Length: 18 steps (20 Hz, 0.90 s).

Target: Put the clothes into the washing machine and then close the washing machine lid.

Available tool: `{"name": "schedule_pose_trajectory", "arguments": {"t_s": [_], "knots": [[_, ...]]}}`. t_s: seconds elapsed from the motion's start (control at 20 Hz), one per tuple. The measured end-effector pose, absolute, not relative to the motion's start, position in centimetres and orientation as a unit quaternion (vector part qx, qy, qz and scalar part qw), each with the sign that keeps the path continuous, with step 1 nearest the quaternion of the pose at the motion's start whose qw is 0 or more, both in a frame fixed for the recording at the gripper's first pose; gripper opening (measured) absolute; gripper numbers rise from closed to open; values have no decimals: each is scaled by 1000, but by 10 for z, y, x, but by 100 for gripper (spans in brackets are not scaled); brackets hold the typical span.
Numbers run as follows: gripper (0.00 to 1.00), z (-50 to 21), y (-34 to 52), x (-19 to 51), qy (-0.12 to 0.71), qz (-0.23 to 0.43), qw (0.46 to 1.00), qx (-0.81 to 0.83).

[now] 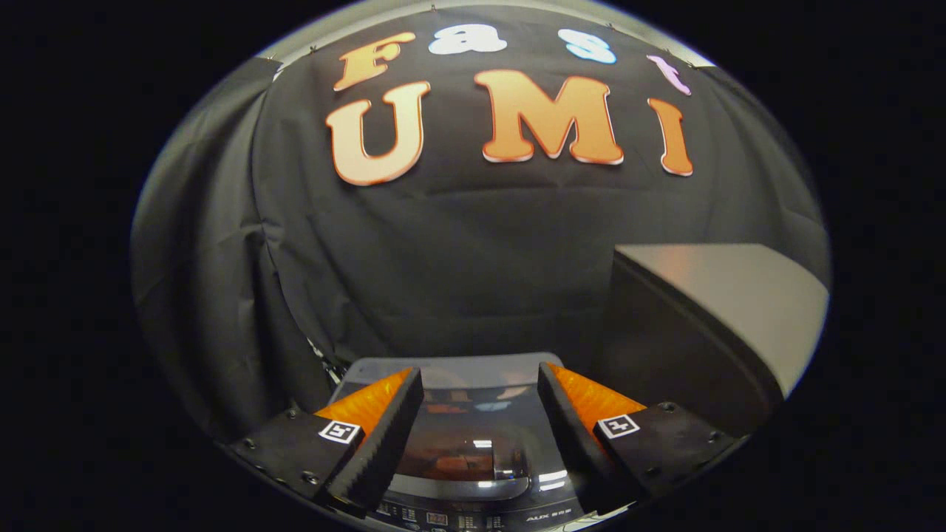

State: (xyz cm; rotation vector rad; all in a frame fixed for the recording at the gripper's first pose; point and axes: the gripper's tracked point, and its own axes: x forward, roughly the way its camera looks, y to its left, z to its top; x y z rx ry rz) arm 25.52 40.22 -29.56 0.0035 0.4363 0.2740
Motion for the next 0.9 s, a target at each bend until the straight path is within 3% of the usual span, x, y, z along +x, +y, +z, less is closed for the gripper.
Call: {"name": "schedule_pose_trajectory", "arguments": {"t_s": [0.5, 0.9], "knots": [[100, -143, 390, 220, 132, 144, 981, 12], [100, -44, 310, 171, 70, 121, 990, 11]]}}
